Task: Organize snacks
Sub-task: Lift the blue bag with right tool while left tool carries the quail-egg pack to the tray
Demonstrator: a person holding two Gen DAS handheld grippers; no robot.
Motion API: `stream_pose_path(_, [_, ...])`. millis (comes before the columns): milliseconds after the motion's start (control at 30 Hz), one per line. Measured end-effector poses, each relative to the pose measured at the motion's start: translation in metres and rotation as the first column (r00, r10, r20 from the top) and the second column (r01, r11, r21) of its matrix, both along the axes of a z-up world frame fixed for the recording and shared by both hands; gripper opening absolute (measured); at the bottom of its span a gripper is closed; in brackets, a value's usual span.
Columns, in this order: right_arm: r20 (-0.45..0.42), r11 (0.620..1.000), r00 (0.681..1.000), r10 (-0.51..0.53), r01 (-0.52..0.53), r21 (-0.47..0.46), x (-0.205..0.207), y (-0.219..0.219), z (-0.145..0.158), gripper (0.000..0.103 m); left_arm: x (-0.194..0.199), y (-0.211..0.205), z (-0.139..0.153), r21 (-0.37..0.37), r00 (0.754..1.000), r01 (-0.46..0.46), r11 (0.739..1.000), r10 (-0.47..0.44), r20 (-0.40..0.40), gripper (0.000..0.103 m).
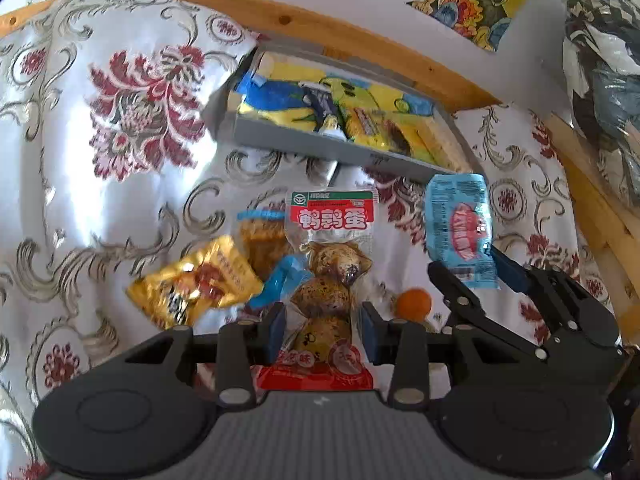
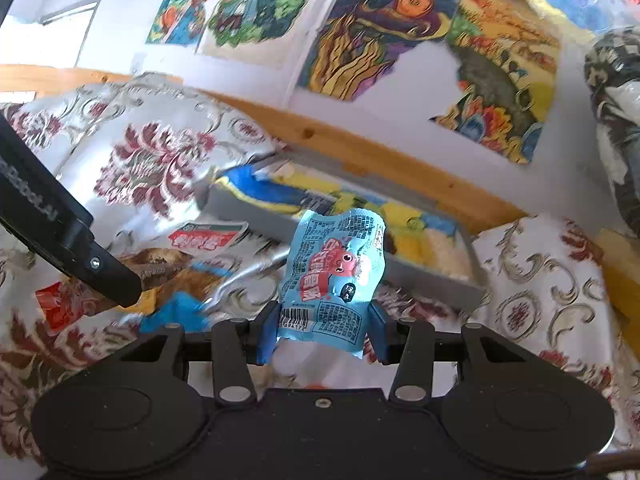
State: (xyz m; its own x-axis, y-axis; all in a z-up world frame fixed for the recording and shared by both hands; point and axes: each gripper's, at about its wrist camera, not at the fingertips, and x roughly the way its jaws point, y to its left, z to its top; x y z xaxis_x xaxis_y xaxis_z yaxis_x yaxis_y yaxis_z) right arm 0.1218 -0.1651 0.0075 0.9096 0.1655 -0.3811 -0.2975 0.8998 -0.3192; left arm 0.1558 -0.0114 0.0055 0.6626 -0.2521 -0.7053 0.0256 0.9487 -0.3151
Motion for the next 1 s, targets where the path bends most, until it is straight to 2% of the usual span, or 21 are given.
stream_pose_path(200, [0.072,1.0,0.997,-0.008,0.006,0.027,0.021,-0.011,0.015,0.047,0.032,-0.009,0.018,0.01,0.996,-0.046,0.999,0.045,0.074,0.042])
stream_pose_path(300, [0.093,0.998,0.996,-0.02,0.014,0.061,0.04,-0.018,0.02,0.048,0.055,-0.015,0.03,0.037,0.99,-0.079,0.996,0.074,0.122,0.042])
stream_pose_path(600, [0.166,0.996,0.985,-0.042,0.028,0.085,0.115,-0.048,0.015,0.048,0.13,-0.04,0.054,0.116,0.957,-0.185,0.976,0.151,0.249,0.043])
stream_pose_path(767, [0.149,0.989,0.986,-0.072,0.052,0.138,0.152,-0.066,0.011,0.048,0.172,-0.058,0.047,0.159,0.948,-0.21,0.965,0.161,0.274,0.043])
stream_pose_path(1000, [0.073,0.983,0.996,-0.057,0.043,0.178,0.191,-0.063,-0.001,0.048,0.217,-0.08,0.018,0.181,0.958,-0.206,0.962,0.161,0.236,0.043])
